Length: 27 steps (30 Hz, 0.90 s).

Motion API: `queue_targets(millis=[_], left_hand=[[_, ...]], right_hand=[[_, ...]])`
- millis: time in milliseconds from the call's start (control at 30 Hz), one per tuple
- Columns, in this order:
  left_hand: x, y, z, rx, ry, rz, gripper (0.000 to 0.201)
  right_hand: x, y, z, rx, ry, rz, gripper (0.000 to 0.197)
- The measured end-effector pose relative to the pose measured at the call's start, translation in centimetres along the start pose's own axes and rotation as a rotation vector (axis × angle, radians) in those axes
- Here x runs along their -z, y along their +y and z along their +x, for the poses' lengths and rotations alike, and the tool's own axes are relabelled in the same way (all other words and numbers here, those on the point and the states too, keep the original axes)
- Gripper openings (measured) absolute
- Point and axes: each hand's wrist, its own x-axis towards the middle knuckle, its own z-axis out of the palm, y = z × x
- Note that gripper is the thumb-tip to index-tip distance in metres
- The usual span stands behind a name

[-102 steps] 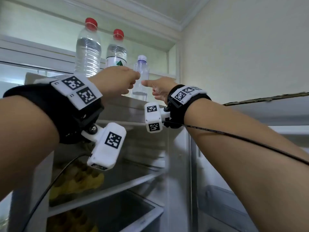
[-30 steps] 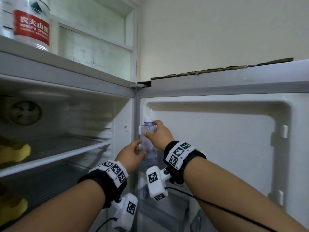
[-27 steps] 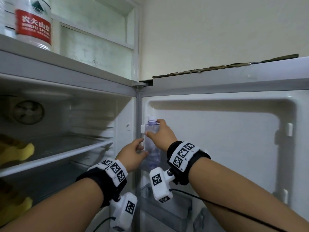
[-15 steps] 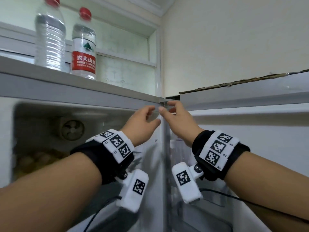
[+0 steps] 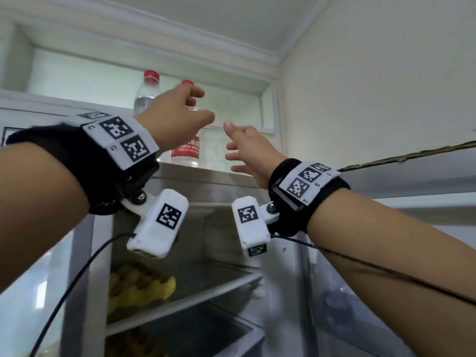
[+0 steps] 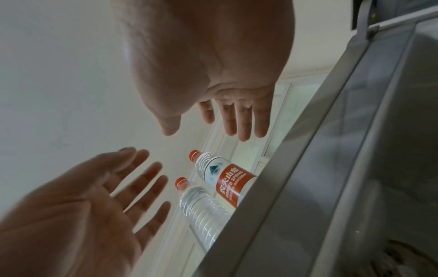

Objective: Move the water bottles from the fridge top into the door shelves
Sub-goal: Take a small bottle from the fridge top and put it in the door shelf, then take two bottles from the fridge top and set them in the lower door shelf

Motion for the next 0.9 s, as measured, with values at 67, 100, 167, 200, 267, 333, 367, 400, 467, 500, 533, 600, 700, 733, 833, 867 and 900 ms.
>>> queue_targets(millis=[67, 100, 167, 200, 267, 333, 367, 400, 467, 500, 533, 600, 700, 733, 833, 867, 900], left_hand=[[1.4, -0.1, 0.7, 0.041, 0.042, 0.009, 0.054], [2.1, -0.2, 1.0, 0.068, 0.057, 0.013, 0.055], [3.2, -0.8, 1.6, 0.137, 0.078, 0.032, 0.061], [3.7, -1.1, 1.8, 0.180, 0.089, 0.048, 0.064], [4.5, -1.8, 2.2, 0.277, 0.105, 0.060, 0.069], [4.9, -2.5, 2.3, 0.379, 0.089, 0.017, 0.068], [5.0, -2.8, 2.3, 0.424, 0.075, -0.004, 0.063], [5.0, -3.0, 2.4, 0.469, 0.056, -0.015, 0.059], [4.8, -3.4, 2.4, 0.550, 0.005, -0.016, 0.055], [4.6, -3.5, 2.5, 0.579, -0.018, -0.005, 0.054], [4.4, -3.5, 2.6, 0.595, -0.032, 0.012, 0.053], [4.0, -3.4, 2.9, 0.597, -0.052, 0.072, 0.053], [3.6, -2.7, 3.0, 0.574, -0.060, 0.177, 0.052], [3.5, -2.6, 3.0, 0.577, -0.072, 0.193, 0.051], [3.1, -2.7, 3.2, 0.603, -0.098, 0.213, 0.050], [2.9, -2.9, 3.3, 0.617, -0.088, 0.210, 0.050], [2.9, -2.9, 3.2, 0.622, -0.077, 0.204, 0.050]], right_hand=[[-0.9, -0.5, 0.8, -0.006, -0.010, 0.012, 0.058], [-1.3, -0.7, 1.2, -0.009, -0.015, 0.016, 0.061], [-2.0, -1.1, 2.0, -0.021, -0.019, 0.018, 0.066], [-2.3, -1.2, 2.4, -0.027, -0.020, 0.019, 0.068], [-3.0, -1.4, 3.2, -0.042, -0.026, 0.029, 0.071], [-3.6, -1.7, 3.9, -0.067, -0.054, 0.023, 0.066], [-3.9, -1.8, 4.1, -0.080, -0.062, 0.011, 0.061], [-4.2, -1.8, 4.5, -0.090, -0.061, 0.001, 0.056], [-4.8, -2.0, 5.1, -0.111, -0.032, -0.011, 0.057], [-5.0, -2.0, 5.4, -0.121, -0.027, -0.014, 0.059], [-5.2, -2.1, 5.8, -0.129, -0.030, -0.016, 0.062], [-5.4, -2.2, 6.4, -0.153, -0.045, -0.017, 0.065], [-6.0, -2.8, 7.2, -0.186, -0.079, 0.000, 0.077], [-6.3, -2.8, 7.6, -0.189, -0.094, -0.015, 0.083], [-6.9, -1.5, 10.5, -0.224, -0.143, 0.001, 0.087], [-7.0, -1.4, 10.8, -0.220, -0.157, 0.013, 0.078], [-7.1, -1.2, 11.0, -0.224, -0.174, 0.017, 0.070]])
